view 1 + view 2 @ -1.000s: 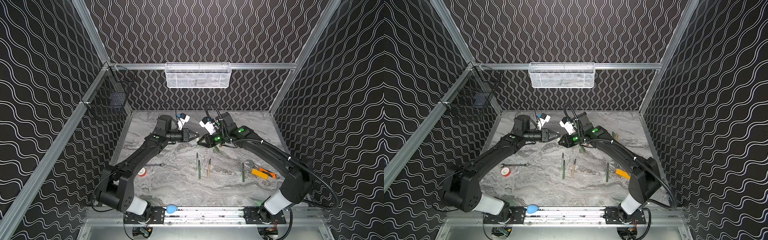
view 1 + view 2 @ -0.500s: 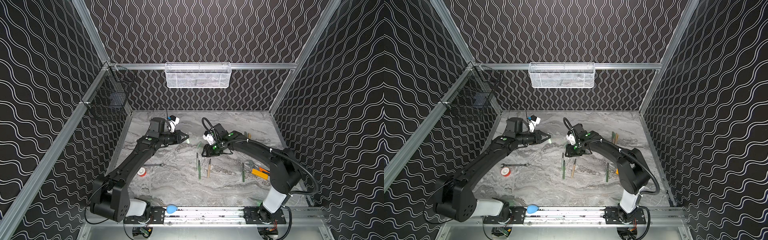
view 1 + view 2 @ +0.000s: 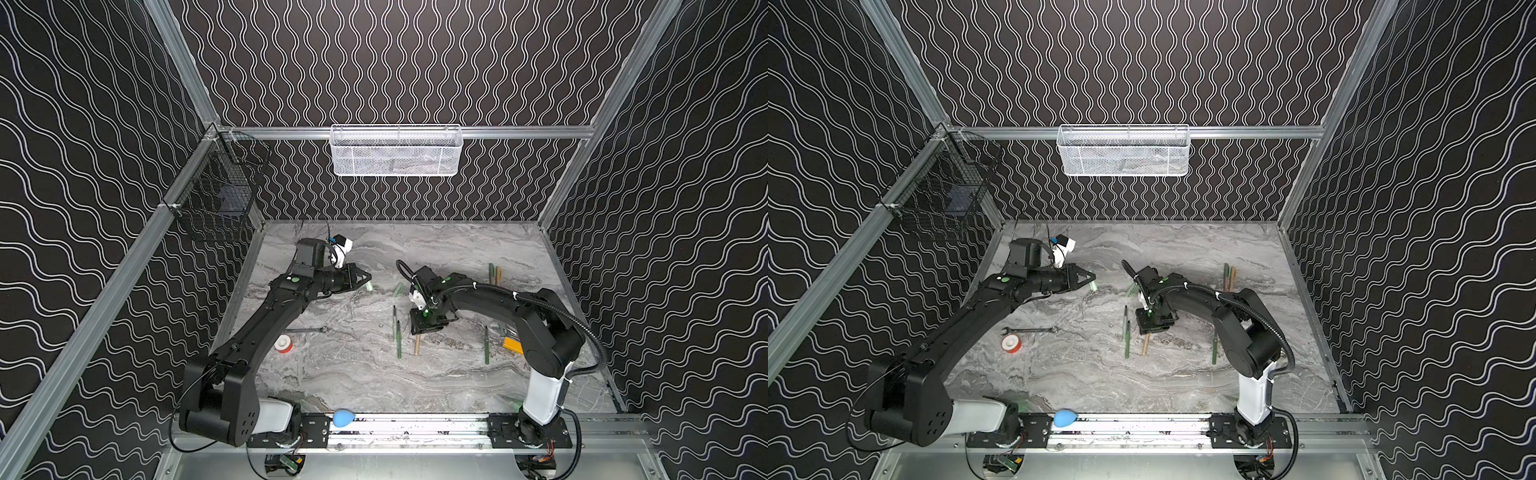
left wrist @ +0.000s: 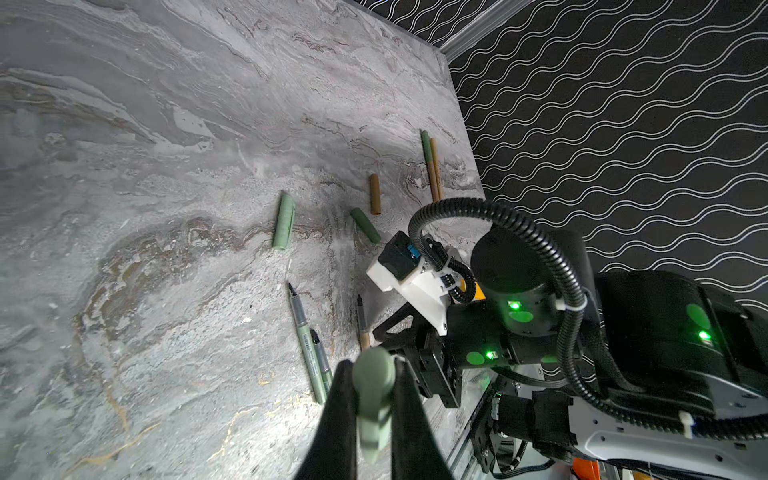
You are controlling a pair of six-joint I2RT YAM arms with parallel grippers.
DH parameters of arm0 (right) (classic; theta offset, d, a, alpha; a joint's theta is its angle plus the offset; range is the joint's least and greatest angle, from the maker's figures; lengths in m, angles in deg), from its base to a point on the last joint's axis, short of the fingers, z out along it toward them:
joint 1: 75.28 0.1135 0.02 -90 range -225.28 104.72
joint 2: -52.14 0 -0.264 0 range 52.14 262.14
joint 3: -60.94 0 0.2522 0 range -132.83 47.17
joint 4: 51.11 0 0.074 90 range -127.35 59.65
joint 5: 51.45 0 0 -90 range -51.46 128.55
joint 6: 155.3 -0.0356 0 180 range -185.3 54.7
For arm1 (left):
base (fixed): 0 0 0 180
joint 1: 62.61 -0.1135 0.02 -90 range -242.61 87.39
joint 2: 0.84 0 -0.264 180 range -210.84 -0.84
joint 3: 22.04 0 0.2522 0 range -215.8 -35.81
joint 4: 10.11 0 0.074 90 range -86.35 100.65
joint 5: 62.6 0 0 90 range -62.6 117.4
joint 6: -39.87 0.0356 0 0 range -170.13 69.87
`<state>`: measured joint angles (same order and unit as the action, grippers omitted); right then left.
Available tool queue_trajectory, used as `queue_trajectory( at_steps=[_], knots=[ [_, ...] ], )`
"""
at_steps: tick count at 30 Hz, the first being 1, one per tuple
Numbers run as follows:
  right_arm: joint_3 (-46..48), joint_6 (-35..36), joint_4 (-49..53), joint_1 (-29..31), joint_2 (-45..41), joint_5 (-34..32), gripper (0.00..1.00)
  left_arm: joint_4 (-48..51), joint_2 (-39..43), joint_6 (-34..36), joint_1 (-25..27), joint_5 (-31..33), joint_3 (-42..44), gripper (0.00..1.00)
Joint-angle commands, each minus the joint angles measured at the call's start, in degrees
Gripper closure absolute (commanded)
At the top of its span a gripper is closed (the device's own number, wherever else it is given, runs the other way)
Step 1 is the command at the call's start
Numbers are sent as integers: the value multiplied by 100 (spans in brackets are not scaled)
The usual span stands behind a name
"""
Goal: Insert the pens into the pen caps
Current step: 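Lower the right gripper and grasp the tan pen with silver nib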
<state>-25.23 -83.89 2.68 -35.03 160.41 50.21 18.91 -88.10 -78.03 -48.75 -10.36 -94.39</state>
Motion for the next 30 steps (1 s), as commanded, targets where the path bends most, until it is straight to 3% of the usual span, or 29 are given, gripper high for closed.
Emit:
queue_trajectory(
  at_steps=[1,5,26,30],
  knots=[
    [-51,-33,183,46,195,-110,63,-87,-79,144,-25,-2,-60,100],
    [-199,86,318,65,395,-182,70,-36,-124,187,-47,-4,-117,100],
    [68,185,1028,595,337,-584,67,-245,-682,116,-165,-221,-502,100],
    [90,185,1045,647,402,-573,73,-360,-848,50,-161,-300,-622,100]
  ],
)
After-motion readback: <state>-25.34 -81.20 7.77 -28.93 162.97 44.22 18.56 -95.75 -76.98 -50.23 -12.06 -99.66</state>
